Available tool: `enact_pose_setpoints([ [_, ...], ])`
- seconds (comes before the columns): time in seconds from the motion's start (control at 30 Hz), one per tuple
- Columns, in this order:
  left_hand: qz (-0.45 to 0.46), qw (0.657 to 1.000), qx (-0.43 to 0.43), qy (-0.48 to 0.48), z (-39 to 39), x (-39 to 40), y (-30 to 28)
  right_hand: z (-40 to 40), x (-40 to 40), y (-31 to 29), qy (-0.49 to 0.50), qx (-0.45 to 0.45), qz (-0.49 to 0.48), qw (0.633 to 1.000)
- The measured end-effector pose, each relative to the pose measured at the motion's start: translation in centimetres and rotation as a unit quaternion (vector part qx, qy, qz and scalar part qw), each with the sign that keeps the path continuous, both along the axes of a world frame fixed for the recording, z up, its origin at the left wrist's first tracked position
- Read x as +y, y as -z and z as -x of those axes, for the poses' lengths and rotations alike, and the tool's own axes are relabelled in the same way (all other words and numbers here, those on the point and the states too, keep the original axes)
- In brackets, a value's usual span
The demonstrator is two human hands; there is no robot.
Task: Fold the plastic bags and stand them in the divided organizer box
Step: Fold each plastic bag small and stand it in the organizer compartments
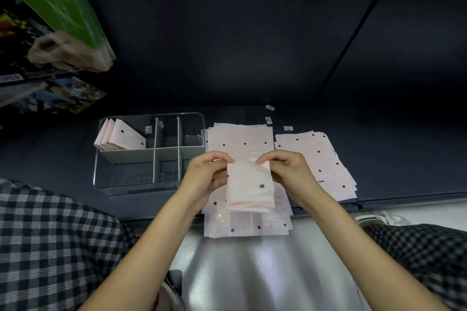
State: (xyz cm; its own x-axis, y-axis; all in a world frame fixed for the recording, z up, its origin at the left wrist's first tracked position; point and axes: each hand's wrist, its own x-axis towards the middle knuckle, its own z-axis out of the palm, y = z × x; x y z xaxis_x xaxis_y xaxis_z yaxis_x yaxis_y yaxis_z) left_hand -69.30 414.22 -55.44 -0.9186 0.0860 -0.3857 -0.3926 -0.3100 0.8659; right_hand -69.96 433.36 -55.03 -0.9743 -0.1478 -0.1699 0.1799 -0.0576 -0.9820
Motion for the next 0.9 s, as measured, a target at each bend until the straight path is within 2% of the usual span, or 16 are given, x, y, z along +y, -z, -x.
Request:
enact_pose_setpoints([
  [0.17,0.019,1.000,0.006,0.002,0.0,0.1,-0.2,-0.1,-0.2,0.2,-0.006,0.023,-0.037,0.999],
  [0.27,0.013,1.000,-0.017,-0.021,0.0,0.3,-0.1,-0.1,-0.2,0.3,-0.001,0.042,-0.058,0.997],
  [0.4,0.050,0.997,-0.051,-0.001,-0.2,1.1,0.6,-0.1,-0.5,0.6,0.005,0.070,-0.082,0.994],
  [0.53,0.054,0.995,-0.068,-0.040,-0.4,1.3,1.0,-0.1,-0.3,0.9,-0.025,0.082,-0.121,0.989],
  [0.63,0.165,0.984,0.036,-0.060,-0.2,1.0,1.2,0.2,0.0,0.7,-0.041,0.085,-0.164,0.982],
  [0.7,0.267,0.953,0.140,-0.034,-0.3,1.0,1.1,0.3,-0.2,0.2,-0.033,0.103,-0.197,0.974],
  [0.77,0.359,0.906,0.224,0.011,-0.7,1.2,1.0,0.1,-0.8,-0.3,-0.066,0.111,-0.231,0.964],
  [0.83,0.407,0.871,0.274,0.021,-0.8,1.0,0.8,0.1,-1.0,-0.4,-0.103,0.112,-0.281,0.947],
  [0.9,0.410,0.862,0.297,0.007,-0.5,0.3,0.4,0.4,-0.8,-0.6,-0.116,0.114,-0.326,0.931],
])
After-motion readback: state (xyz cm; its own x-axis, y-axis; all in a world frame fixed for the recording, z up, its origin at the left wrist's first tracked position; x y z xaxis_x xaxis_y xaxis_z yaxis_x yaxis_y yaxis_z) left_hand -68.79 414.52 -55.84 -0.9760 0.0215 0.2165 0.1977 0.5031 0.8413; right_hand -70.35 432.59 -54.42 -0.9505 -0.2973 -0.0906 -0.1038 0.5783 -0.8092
